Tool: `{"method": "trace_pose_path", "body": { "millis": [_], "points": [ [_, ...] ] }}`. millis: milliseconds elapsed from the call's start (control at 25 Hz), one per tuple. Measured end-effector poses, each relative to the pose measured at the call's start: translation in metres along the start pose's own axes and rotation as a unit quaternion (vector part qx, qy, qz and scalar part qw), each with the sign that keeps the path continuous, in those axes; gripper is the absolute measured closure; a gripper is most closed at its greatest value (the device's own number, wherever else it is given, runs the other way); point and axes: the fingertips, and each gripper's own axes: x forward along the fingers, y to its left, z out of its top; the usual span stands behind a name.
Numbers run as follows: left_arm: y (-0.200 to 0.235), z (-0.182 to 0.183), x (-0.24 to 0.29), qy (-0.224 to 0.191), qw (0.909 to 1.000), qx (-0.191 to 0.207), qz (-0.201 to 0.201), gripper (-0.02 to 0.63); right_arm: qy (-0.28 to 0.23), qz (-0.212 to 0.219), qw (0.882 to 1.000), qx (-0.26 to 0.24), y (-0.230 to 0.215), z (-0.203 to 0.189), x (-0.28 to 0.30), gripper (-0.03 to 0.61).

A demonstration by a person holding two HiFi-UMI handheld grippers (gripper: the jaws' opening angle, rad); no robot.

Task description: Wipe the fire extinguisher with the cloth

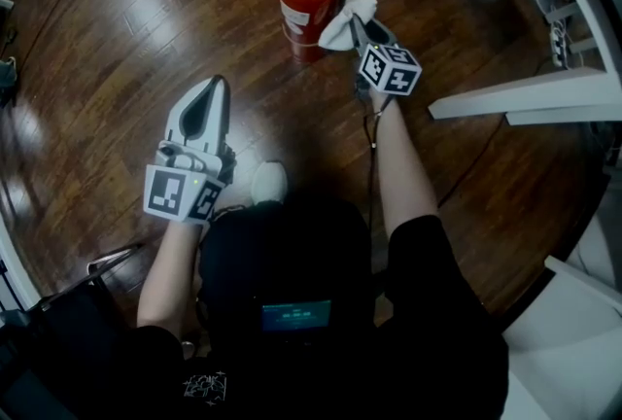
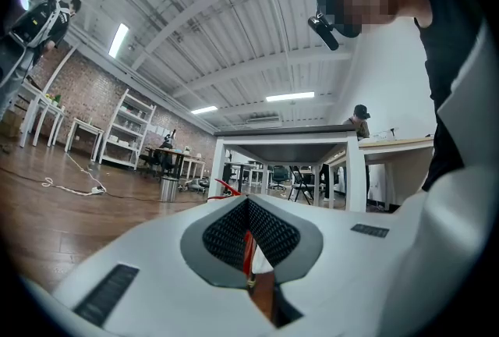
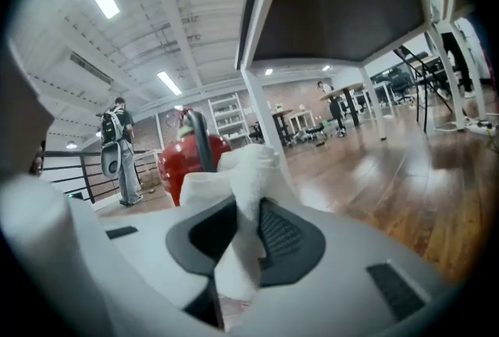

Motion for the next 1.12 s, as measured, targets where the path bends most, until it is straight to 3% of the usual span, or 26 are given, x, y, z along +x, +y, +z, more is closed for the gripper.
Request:
{"method": "trace_pose_path", "body": {
  "millis": [240, 400, 520, 680, 880, 1120],
  "points": [
    [-0.009, -0.004, 0.001, 0.002, 1.0, -0.001, -0.002, 0.612, -0.089, 0.056, 0.992, -0.066, 0.049, 0.083, -0.029, 0.485],
    [-0.009, -0.005, 0.002, 0.004, 1.0, 0.003, -0.001, 0.612, -0.142, 0.093, 0.978, -0.121, 0.098, 0.129, -0.044, 0.485],
    [-0.012, -0.01, 0.007, 0.014, 0.9998, 0.01, -0.007, 0.612, -0.152, 0.115, 0.966, -0.172, 0.138, 0.142, -0.041, 0.485],
    [-0.024, -0.014, 0.016, 0.019, 0.9991, 0.018, -0.032, 0.612, -0.121, 0.112, 0.96, -0.224, 0.163, 0.119, -0.013, 0.485],
    [-0.036, -0.013, 0.028, 0.009, 0.9987, 0.022, -0.045, 0.611, -0.066, 0.12, 0.964, -0.228, 0.181, 0.071, 0.022, 0.485],
    [-0.042, -0.009, 0.029, 0.008, 0.9986, 0.005, -0.053, 0.611, 0.026, 0.133, 0.941, -0.312, 0.199, -0.004, 0.061, 0.486]
  ]
}}
